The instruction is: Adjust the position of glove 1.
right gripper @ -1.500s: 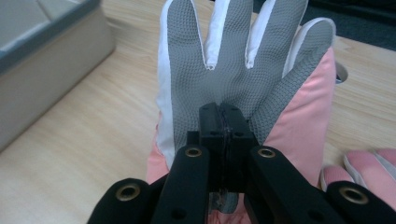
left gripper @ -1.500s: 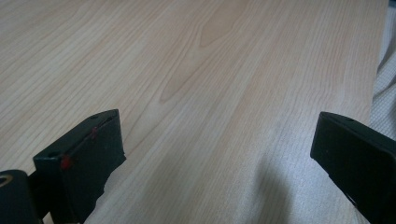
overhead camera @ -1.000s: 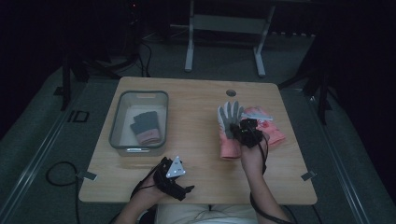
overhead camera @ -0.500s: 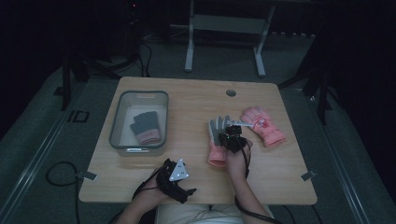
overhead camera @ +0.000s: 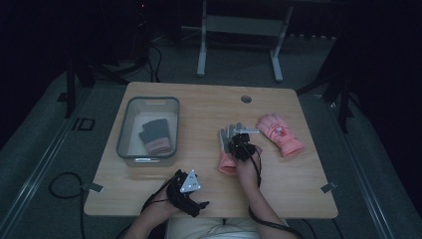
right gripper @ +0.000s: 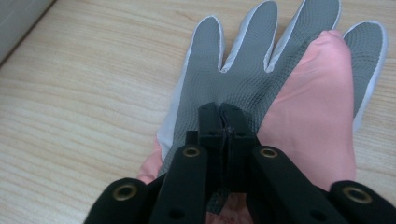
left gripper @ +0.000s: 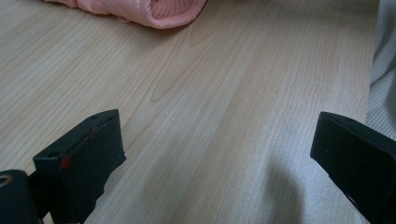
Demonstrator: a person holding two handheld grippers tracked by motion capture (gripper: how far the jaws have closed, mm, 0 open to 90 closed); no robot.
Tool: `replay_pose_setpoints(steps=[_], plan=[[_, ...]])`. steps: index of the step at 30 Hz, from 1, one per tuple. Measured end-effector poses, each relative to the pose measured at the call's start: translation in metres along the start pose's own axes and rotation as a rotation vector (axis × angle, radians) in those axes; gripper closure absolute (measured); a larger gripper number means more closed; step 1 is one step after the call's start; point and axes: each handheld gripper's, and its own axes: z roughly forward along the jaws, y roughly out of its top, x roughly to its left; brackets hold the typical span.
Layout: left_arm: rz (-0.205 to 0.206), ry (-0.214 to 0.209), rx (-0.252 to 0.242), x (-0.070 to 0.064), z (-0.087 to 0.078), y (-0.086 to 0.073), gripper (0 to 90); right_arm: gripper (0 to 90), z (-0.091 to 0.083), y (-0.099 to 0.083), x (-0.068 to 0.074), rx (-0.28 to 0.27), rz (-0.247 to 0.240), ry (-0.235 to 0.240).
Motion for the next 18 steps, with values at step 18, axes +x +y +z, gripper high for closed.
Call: replay_pose_setpoints(steps=[18], plan=[[-0.008,-0.008,-0.011,0.002,-0.001,-0.004,2.2,64.8,-0.068,0.011,-0.039,-0.118,-0.141,0.101]])
